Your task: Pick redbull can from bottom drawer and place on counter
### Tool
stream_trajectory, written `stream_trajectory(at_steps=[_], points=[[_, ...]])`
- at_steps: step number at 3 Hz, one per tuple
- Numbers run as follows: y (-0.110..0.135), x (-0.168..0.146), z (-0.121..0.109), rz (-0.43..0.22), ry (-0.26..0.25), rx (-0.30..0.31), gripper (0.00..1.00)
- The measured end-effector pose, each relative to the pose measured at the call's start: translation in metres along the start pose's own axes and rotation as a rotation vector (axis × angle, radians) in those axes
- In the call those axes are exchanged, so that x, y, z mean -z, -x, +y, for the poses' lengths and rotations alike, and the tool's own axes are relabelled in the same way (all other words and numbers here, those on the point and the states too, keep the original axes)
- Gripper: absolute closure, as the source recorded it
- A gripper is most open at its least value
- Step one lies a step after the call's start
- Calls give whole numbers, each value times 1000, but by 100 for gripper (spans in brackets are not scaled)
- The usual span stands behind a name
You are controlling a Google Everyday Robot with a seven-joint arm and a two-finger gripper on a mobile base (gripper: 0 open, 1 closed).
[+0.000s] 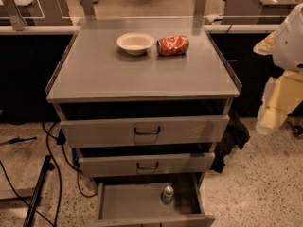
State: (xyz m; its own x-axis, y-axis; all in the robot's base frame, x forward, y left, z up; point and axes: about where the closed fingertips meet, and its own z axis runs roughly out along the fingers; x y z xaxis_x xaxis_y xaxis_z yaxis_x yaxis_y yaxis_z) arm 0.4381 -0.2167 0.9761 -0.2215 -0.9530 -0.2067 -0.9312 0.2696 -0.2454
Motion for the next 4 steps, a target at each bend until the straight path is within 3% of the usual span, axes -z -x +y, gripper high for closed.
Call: stream_trajectory(at_steps=[1, 3, 4], points=[[0, 0, 0, 0, 0, 0, 1], [-7, -17, 3, -25, -10, -35, 46], [-15, -60, 11, -71, -3, -104, 70]])
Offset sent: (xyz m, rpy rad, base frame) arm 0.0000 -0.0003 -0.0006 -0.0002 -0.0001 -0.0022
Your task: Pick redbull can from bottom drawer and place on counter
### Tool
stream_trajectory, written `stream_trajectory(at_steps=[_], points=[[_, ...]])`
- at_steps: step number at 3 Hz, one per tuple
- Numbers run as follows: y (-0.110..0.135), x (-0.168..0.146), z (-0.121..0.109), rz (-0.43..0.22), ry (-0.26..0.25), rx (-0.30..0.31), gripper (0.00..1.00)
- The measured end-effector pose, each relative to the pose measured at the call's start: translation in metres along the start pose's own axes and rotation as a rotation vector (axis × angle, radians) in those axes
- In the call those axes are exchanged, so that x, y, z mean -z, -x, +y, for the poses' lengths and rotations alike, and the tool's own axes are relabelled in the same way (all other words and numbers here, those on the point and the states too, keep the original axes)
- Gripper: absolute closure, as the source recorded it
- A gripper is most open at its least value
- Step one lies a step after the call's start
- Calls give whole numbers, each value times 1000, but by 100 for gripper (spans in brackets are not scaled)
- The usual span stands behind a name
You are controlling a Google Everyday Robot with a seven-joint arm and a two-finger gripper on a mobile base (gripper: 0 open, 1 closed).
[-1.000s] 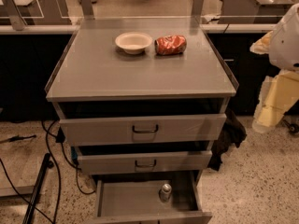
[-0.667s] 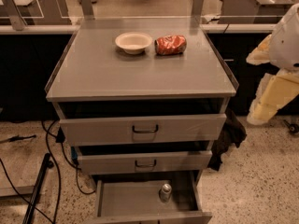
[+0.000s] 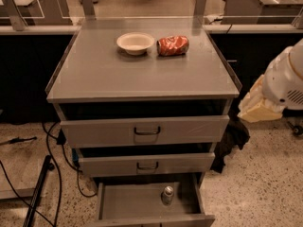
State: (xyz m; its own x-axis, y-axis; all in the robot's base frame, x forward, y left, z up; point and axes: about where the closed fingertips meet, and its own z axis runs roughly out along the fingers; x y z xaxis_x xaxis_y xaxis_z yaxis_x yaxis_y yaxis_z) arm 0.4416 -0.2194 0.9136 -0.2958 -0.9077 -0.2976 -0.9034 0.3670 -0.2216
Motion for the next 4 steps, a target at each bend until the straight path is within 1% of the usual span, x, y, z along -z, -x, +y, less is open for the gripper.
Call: stream_trajectory(at_steps=[1, 2, 3, 4], points=[[-12, -59, 13, -39, 19, -75, 93], [-27, -145, 37, -74, 30, -130, 100], [-25, -140, 34, -76, 22, -128, 100], [-44, -177, 48, -44, 24, -124, 100]])
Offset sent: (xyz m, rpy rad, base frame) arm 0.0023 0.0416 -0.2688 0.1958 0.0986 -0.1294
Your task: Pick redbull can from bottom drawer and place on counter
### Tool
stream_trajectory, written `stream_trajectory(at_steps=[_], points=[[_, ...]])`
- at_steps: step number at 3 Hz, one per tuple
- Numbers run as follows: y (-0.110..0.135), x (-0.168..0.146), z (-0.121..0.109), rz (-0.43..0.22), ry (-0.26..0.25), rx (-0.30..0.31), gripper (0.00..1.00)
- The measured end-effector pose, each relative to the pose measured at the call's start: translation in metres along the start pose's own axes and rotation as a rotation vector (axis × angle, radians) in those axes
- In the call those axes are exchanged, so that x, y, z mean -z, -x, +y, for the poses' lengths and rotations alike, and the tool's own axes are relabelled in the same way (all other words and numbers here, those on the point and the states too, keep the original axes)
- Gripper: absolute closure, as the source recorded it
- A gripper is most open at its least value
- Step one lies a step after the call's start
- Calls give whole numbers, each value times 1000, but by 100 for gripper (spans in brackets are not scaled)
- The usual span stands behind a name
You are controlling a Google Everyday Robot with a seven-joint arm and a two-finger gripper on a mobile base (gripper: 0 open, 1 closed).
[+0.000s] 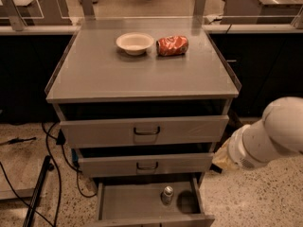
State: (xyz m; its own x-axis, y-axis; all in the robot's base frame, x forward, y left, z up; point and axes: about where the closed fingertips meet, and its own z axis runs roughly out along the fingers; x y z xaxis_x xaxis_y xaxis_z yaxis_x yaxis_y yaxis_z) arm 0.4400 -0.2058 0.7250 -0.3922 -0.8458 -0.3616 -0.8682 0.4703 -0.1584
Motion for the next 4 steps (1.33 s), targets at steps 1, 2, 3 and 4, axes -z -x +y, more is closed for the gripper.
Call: stream_trajectory(at_steps=[1, 2, 3, 4], points=[[-40, -72, 24, 7, 38, -36, 100], [-73, -155, 55, -22, 98, -99, 100], [-98, -234, 83, -41, 165, -166, 100], [-112, -273, 114, -41, 245, -207, 100]])
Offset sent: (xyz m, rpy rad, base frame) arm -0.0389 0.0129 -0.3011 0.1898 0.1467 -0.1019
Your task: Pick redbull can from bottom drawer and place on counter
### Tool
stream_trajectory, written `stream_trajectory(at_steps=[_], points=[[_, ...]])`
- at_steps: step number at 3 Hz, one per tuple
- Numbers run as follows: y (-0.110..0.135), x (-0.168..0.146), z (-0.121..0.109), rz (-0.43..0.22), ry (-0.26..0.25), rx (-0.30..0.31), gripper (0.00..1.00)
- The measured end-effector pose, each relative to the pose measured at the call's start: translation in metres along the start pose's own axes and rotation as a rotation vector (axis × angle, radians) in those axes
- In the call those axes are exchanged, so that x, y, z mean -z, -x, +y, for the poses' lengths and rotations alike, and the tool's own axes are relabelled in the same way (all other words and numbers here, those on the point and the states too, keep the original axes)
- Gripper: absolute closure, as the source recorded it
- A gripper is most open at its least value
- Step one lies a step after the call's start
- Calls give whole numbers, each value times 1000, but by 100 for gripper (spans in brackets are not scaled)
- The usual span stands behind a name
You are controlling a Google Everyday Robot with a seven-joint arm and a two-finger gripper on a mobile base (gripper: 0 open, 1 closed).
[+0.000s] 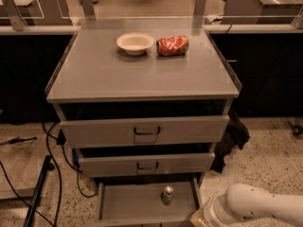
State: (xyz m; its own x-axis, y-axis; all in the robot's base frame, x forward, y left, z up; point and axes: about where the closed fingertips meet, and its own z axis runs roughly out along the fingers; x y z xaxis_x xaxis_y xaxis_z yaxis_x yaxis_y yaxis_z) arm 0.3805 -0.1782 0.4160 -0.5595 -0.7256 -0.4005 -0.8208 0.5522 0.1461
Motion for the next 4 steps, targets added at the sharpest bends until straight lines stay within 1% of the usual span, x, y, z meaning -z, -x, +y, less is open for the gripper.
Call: stream_trajectory(at_steps=[1, 2, 3, 4], points=[[0, 0, 0, 0, 1, 0, 100], [-4, -13, -4, -41, -24, 18, 100], [-8, -39, -11, -127, -75, 61, 100], [-9, -65, -25, -220, -142, 111, 100]])
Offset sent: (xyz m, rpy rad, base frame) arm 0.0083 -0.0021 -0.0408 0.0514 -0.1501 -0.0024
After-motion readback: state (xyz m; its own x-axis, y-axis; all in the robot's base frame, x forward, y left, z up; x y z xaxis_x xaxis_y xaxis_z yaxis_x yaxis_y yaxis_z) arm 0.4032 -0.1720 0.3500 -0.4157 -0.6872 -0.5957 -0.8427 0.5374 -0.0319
